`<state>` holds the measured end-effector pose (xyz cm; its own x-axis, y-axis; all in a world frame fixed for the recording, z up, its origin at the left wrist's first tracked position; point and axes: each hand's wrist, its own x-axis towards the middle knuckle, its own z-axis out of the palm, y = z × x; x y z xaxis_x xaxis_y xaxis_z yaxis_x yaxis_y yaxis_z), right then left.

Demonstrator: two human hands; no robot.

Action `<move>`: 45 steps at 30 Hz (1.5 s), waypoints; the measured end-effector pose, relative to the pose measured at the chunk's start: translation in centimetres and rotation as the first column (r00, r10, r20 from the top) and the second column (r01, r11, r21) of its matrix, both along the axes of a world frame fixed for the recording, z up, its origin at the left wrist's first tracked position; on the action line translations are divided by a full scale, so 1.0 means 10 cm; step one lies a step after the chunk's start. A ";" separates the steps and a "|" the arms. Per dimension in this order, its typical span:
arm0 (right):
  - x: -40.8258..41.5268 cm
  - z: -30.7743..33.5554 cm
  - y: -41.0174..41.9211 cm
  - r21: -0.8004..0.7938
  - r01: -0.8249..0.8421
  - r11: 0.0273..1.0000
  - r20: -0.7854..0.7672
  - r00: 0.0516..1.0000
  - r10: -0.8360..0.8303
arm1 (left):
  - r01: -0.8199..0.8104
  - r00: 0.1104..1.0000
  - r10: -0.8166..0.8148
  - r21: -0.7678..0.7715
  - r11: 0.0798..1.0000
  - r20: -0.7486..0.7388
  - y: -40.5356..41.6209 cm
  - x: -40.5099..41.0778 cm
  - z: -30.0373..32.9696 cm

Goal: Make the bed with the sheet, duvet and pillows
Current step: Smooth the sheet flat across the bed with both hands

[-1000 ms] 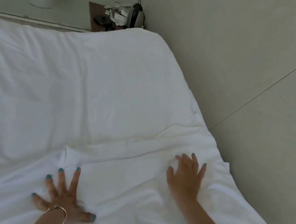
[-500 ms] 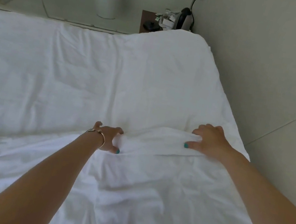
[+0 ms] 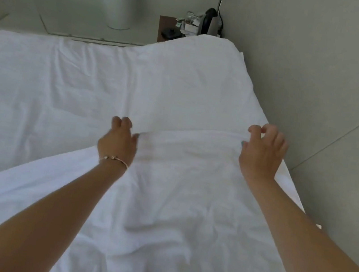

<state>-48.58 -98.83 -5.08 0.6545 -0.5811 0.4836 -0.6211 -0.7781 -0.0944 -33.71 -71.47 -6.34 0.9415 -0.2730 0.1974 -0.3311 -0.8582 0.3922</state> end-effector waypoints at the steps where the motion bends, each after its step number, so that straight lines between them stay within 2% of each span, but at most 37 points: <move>1: -0.08 -0.06 0.07 0.001 -0.072 0.997 0.058 0.996 0.072 | 0.083 0.996 -0.086 -0.140 0.987 -0.011 -0.09 -0.20 -0.05; 2: -0.18 -0.15 0.17 -0.011 -0.234 0.972 0.040 0.971 0.234 | 0.215 0.976 -0.215 -0.195 0.957 0.019 -0.18 -0.43 -0.11; 3: -0.27 -0.24 0.27 -0.019 -0.436 0.900 -0.081 0.898 0.433 | 0.355 0.934 -0.357 -0.148 0.923 0.014 -0.26 -0.66 -0.17; 4: -0.33 -0.30 0.32 0.033 -0.567 0.823 -0.278 0.786 0.553 | 0.464 0.879 -0.468 -0.057 0.884 -0.088 -0.33 -0.84 -0.26; 5: -0.36 -0.34 0.29 0.132 -0.577 0.806 -0.441 0.694 0.569 | 0.512 0.838 -0.484 0.058 0.857 -0.253 -0.39 -0.94 -0.34; 6: -0.35 -0.34 0.22 0.225 -0.471 0.853 -0.521 0.682 0.514 | 0.515 0.817 -0.428 0.155 0.843 -0.387 -0.44 -0.97 -0.44; 8: -0.29 -0.37 -0.05 0.332 -0.108 0.937 -0.544 0.789 0.283 | 0.466 0.808 -0.295 0.247 0.850 -0.510 -0.53 -0.94 -0.52; 10: -0.24 -0.33 -0.29 0.436 0.210 0.875 -0.546 0.835 0.072 | 0.434 0.805 -0.249 0.251 0.865 -0.538 -0.60 -0.83 -0.51; 11: -0.24 -0.28 -0.36 0.459 0.273 0.845 -0.525 0.851 0.009 | 0.422 0.802 -0.246 0.224 0.878 -0.545 -0.61 -0.76 -0.49; 12: -0.25 -0.24 -0.36 0.463 0.244 0.852 -0.471 0.882 0.003 | 0.405 0.800 -0.247 0.189 0.895 -0.547 -0.59 -0.70 -0.48; 14: -0.31 -0.17 -0.29 0.436 -0.035 0.899 -0.350 0.914 0.206 | 0.341 0.811 -0.221 0.131 0.931 -0.542 -0.50 -0.60 -0.47; 15: -0.36 -0.19 -0.25 0.452 -0.150 0.879 -0.347 0.879 0.328 | 0.295 0.813 -0.178 0.128 0.947 -0.555 -0.45 -0.56 -0.48; 16: -0.41 -0.23 -0.25 0.464 -0.149 0.873 -0.397 0.846 0.355 | 0.237 0.803 -0.107 0.149 0.960 -0.587 -0.39 -0.51 -0.50; 17: -0.44 -0.27 -0.29 0.507 0.018 0.862 -0.451 0.858 0.248 | 0.172 0.778 -0.019 0.184 0.968 -0.628 -0.32 -0.46 -0.49; 18: -0.48 -0.30 -0.34 0.535 0.247 0.808 -0.472 0.881 0.044 | 0.103 0.748 0.072 0.223 0.969 -0.659 -0.23 -0.41 -0.49; 19: -0.49 -0.27 -0.36 0.568 0.409 0.714 -0.471 0.873 -0.125 | 0.033 0.723 0.154 0.255 0.966 -0.674 -0.13 -0.37 -0.48; 20: -0.50 -0.25 -0.33 0.536 0.438 0.722 -0.467 0.866 -0.179 | -0.022 0.703 0.213 0.278 0.960 -0.679 0.00 -0.34 -0.49; 21: -0.52 -0.24 -0.21 0.456 0.338 0.823 -0.427 0.895 -0.131 | -0.048 0.692 0.241 0.290 0.956 -0.681 0.13 -0.33 -0.50; 22: -0.51 -0.23 -0.03 0.335 0.131 0.933 -0.401 0.916 0.016 | -0.046 0.691 0.244 0.295 0.954 -0.681 0.28 -0.35 -0.52; 23: -0.47 -0.23 0.20 0.263 -0.111 0.958 -0.387 0.898 0.210 | -0.024 0.694 0.231 0.300 0.954 -0.681 0.43 -0.39 -0.55; 24: -0.42 -0.24 0.47 0.250 -0.281 0.927 -0.396 0.844 0.362 | 0.012 0.696 0.211 0.305 0.952 -0.686 0.57 -0.44 -0.59; 26: -0.29 -0.29 1.03 0.282 -0.442 0.852 -0.419 0.742 0.524 | 0.079 0.687 0.175 0.311 0.947 -0.705 0.86 -0.58 -0.65; 29: 0.00 -0.35 1.68 0.394 -0.466 0.792 -0.499 0.616 0.610 | 0.127 0.677 0.167 0.338 0.932 -0.716 1.35 -0.76 -0.66; 32: 0.22 -0.25 2.31 0.467 -0.442 0.766 -0.509 0.573 0.642 | 0.110 0.692 0.214 0.393 0.913 -0.690 1.95 -0.79 -0.54; 36: 0.33 -0.26 3.14 0.541 -0.432 0.721 -0.536 0.484 0.692 | 0.074 0.764 0.234 0.442 0.894 -0.602 2.93 -0.67 -0.35; 39: 0.47 -0.28 3.72 0.709 -0.343 0.617 -0.408 0.514 0.755 | 0.126 0.813 0.107 0.352 0.928 -0.573 3.77 -0.56 -0.28; 41: 0.59 -0.28 4.09 0.804 -0.295 0.516 -0.291 0.562 0.774 | 0.128 0.851 0.085 0.363 0.923 -0.519 4.26 -0.47 -0.28; 43: 0.72 -0.29 4.43 0.822 -0.292 0.488 -0.245 0.592 0.767 | 0.003 0.888 0.170 0.375 0.927 -0.427 4.65 -0.39 -0.33; 45: 0.94 -0.34 4.70 0.798 -0.321 0.510 -0.247 0.597 0.763 | -0.140 0.895 0.266 0.341 0.930 -0.357 4.97 -0.30 -0.44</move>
<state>-39.23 -51.85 -8.50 0.9327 0.0116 -0.3604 -0.1903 -0.8331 -0.5193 -36.69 -21.77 -10.78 0.9647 -0.0536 -0.2577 -0.0102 -0.9859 0.1670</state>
